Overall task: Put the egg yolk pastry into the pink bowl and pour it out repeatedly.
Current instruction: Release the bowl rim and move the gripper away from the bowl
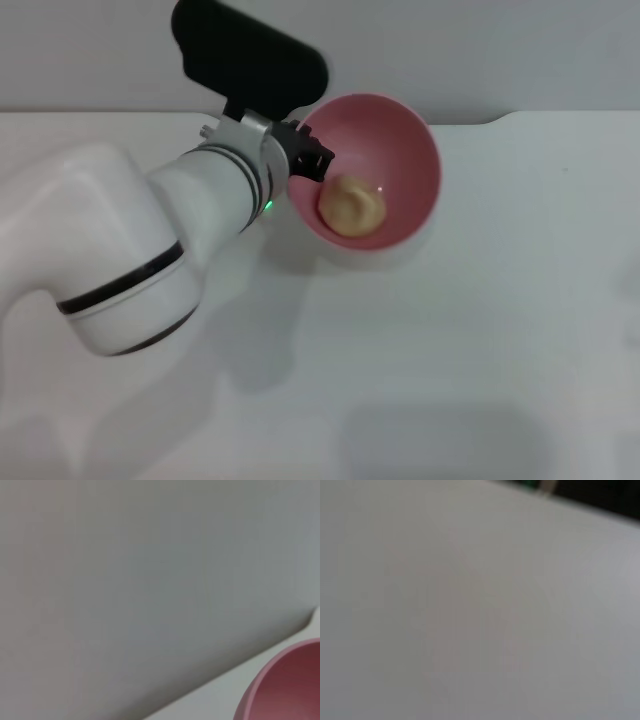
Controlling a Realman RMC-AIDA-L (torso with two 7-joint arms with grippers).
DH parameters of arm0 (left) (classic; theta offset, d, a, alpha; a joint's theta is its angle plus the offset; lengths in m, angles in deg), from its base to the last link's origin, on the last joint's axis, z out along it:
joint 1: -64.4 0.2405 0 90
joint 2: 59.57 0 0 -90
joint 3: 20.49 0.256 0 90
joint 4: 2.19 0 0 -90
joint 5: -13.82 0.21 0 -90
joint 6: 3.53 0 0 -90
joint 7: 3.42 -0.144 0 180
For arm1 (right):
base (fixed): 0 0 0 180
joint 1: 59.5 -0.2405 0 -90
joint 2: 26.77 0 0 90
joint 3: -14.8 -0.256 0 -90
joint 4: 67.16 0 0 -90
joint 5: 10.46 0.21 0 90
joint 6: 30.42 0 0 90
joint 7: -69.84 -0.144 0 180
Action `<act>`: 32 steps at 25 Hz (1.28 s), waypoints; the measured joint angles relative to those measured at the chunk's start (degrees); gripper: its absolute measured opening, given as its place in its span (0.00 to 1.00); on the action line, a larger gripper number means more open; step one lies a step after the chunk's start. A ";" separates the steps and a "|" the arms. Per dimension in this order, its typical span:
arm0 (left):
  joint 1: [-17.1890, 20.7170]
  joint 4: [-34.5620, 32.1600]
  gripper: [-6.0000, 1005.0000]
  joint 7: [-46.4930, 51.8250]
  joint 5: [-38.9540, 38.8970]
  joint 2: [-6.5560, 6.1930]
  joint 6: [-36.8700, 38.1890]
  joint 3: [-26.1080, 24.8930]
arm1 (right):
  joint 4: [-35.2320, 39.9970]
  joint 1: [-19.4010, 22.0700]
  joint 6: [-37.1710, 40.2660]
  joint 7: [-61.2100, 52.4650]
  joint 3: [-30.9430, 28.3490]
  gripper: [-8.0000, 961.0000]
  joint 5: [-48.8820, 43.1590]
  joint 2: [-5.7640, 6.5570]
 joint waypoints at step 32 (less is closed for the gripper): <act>-5.28 -0.61 0.01 -31.23 -35.29 -0.10 -18.02 -14.26 | 20.02 -3.63 9.88 0.40 0.08 0.01 13.95 0.12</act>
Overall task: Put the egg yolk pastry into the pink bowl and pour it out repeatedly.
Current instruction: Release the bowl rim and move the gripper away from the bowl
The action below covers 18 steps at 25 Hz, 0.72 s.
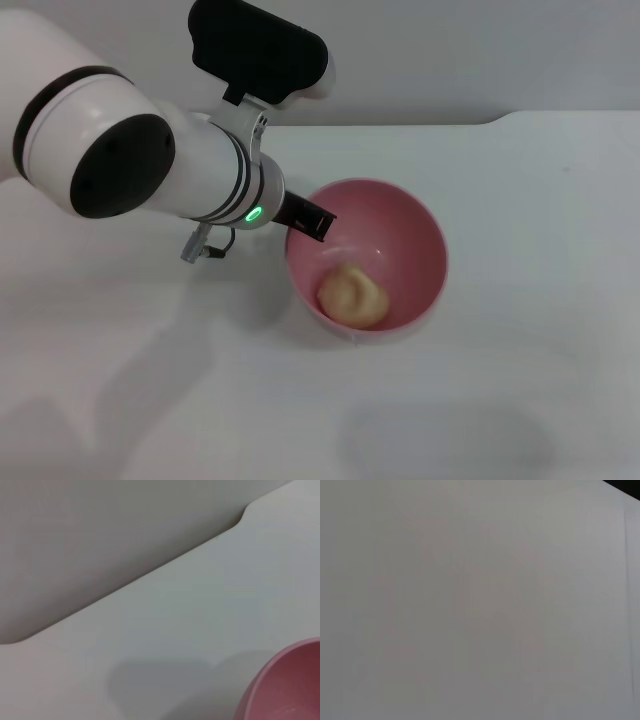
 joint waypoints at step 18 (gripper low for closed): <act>-0.51 4.59 0.01 -2.31 -3.16 0.16 1.94 -0.23 | 2.48 -1.85 -0.21 0.01 1.17 0.01 0.00 -0.04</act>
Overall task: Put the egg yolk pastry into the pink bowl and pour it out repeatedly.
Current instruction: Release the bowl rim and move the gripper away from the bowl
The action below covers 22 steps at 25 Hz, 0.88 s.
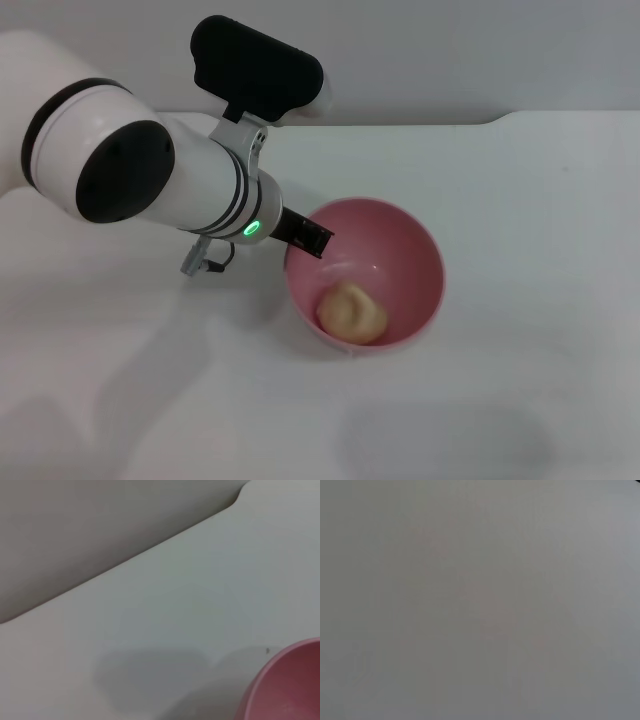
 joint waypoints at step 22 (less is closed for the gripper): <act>-0.21 2.35 0.03 -0.47 -1.40 -0.09 0.83 -0.14 | 0.29 0.10 0.62 0.02 0.55 0.01 0.00 0.09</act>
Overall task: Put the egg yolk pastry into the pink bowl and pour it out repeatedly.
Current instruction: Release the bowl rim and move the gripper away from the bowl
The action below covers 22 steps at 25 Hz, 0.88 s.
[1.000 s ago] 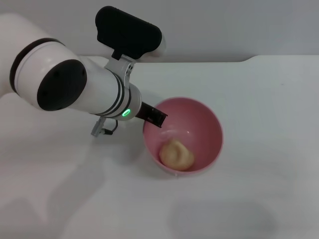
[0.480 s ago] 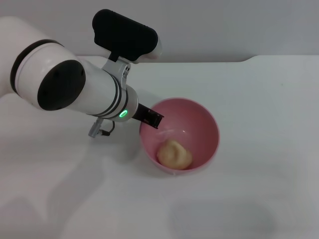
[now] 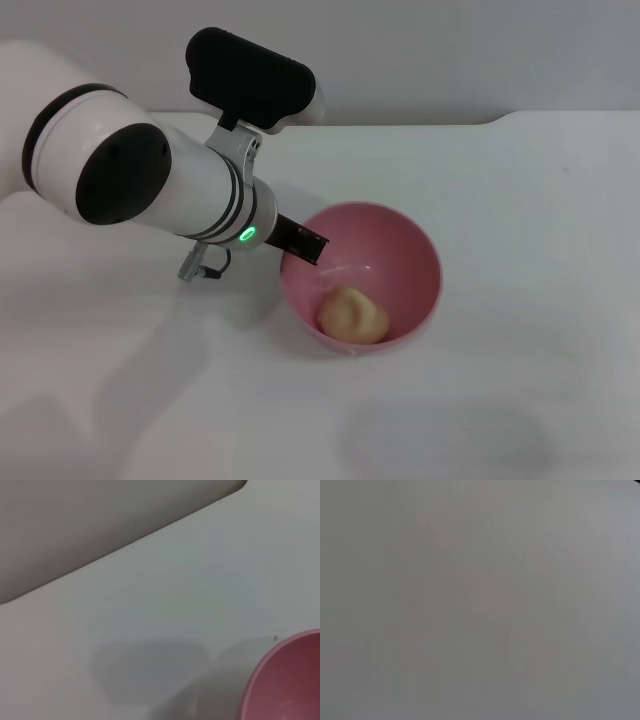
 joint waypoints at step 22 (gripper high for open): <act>0.70 -2.35 0.30 -0.55 -0.08 -0.02 0.99 -0.23 | 0.24 -0.44 -0.51 0.07 -0.07 0.01 0.00 0.00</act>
